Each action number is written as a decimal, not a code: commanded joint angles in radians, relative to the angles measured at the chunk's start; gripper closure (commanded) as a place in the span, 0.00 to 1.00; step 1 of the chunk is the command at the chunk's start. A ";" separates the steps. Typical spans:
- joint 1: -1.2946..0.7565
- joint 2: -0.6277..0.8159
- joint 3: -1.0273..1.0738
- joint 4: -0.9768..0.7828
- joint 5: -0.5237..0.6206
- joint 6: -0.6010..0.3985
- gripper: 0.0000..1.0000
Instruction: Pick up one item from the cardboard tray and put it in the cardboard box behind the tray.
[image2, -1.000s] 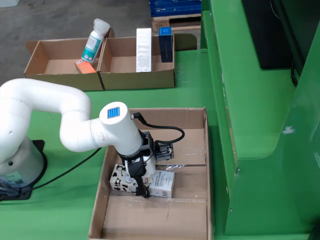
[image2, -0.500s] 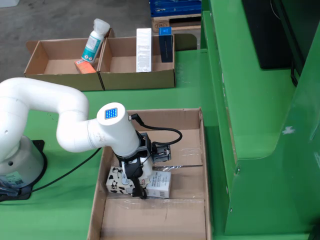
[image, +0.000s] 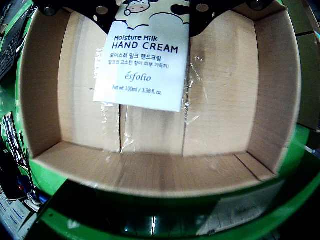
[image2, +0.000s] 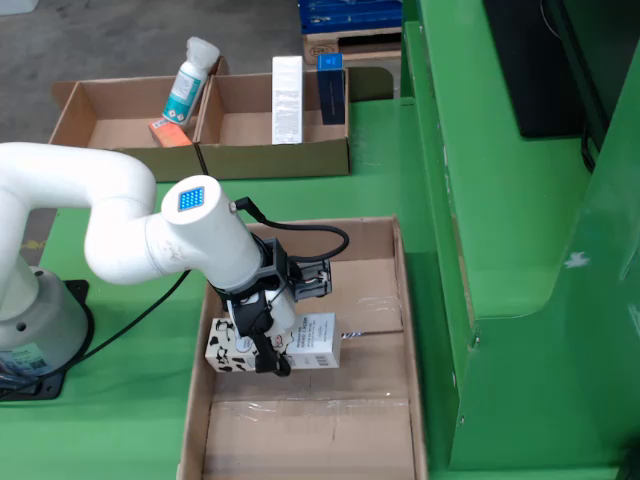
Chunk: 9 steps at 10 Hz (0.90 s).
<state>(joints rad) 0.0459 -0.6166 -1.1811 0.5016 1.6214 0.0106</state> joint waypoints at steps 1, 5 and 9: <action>-0.015 0.209 0.092 -0.081 0.025 0.006 1.00; -0.016 0.244 0.230 -0.193 0.041 0.010 1.00; -0.011 0.276 0.369 -0.295 0.044 0.019 1.00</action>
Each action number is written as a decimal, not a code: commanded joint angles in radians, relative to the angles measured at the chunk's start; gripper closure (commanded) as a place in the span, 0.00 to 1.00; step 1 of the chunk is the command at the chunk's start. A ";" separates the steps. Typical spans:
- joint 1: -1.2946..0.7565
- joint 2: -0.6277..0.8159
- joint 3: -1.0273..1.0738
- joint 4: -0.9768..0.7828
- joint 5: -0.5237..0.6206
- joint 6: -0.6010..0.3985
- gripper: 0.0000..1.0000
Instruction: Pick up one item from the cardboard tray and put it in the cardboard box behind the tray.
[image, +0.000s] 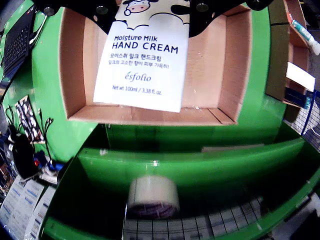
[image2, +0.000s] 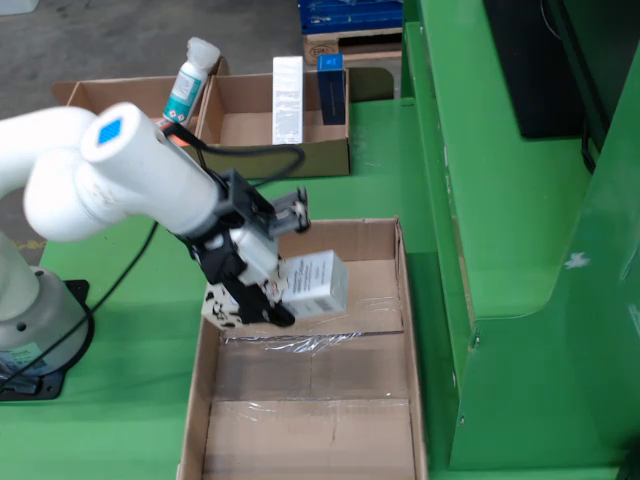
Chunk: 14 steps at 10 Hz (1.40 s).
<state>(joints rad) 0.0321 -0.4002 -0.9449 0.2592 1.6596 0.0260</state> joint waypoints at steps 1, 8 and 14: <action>0.004 0.070 0.170 -0.081 0.004 0.002 1.00; 0.150 -0.155 0.720 -0.413 -0.058 -0.017 1.00; 0.601 -0.494 0.945 0.153 -0.521 -0.068 1.00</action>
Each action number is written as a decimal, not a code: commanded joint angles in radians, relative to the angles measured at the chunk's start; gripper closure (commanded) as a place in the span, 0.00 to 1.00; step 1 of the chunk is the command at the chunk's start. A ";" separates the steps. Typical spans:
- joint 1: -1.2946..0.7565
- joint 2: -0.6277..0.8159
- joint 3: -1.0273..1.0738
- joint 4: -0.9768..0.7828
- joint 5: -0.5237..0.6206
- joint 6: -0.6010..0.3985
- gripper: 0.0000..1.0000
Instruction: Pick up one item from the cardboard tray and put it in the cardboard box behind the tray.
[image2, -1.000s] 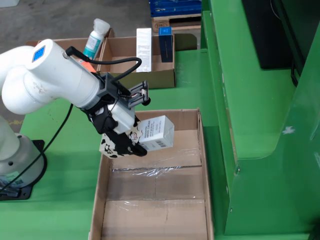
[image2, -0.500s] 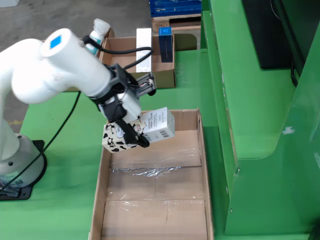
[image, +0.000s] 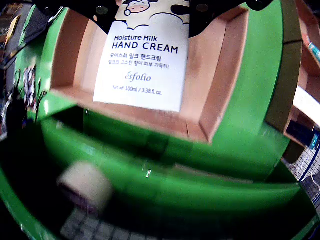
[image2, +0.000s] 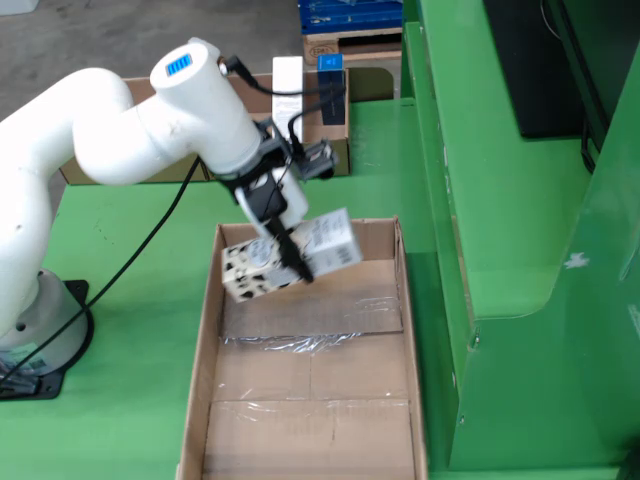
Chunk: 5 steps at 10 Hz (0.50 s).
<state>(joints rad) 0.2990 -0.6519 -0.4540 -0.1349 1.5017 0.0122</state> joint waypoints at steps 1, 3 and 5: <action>0.334 -0.243 0.454 0.547 -0.363 -0.055 1.00; 0.727 -0.273 0.454 0.646 -0.548 -0.110 1.00; 1.108 -0.140 0.454 0.264 -0.289 -0.060 1.00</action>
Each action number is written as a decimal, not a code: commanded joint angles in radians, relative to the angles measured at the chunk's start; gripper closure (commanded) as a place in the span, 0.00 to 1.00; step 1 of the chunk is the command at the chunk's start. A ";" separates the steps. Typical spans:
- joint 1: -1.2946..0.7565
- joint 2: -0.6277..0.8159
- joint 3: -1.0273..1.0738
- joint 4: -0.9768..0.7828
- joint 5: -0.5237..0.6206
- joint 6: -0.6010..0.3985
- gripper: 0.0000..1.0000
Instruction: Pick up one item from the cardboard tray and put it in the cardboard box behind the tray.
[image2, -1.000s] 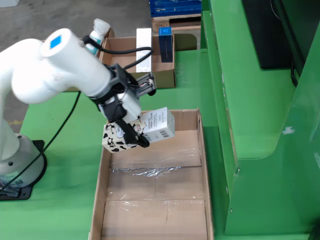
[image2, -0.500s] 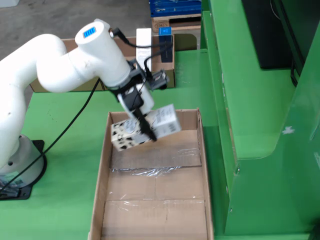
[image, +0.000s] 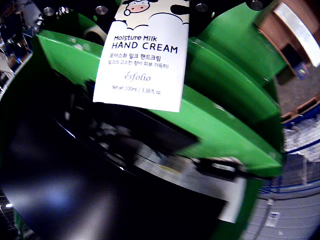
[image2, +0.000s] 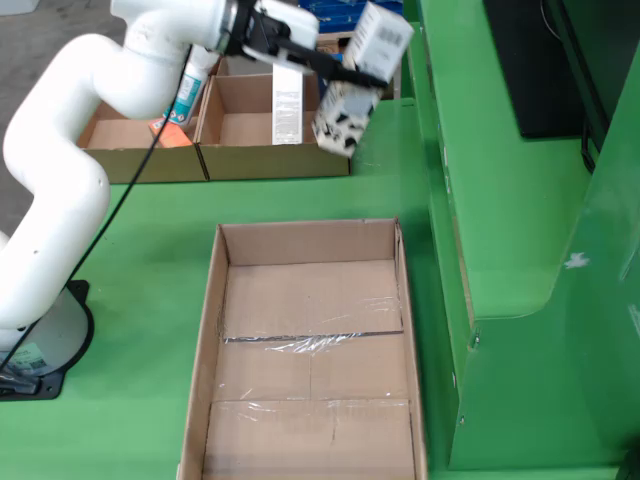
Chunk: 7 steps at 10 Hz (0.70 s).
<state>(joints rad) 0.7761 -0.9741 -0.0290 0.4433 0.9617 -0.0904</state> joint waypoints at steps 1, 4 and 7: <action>0.671 0.193 0.029 -0.335 0.272 0.055 1.00; 0.730 0.212 0.029 -0.376 0.339 0.071 1.00; 0.802 0.210 0.029 -0.359 0.388 0.067 1.00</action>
<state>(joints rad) 1.1121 -0.8098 -0.0276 0.1672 1.2793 -0.0215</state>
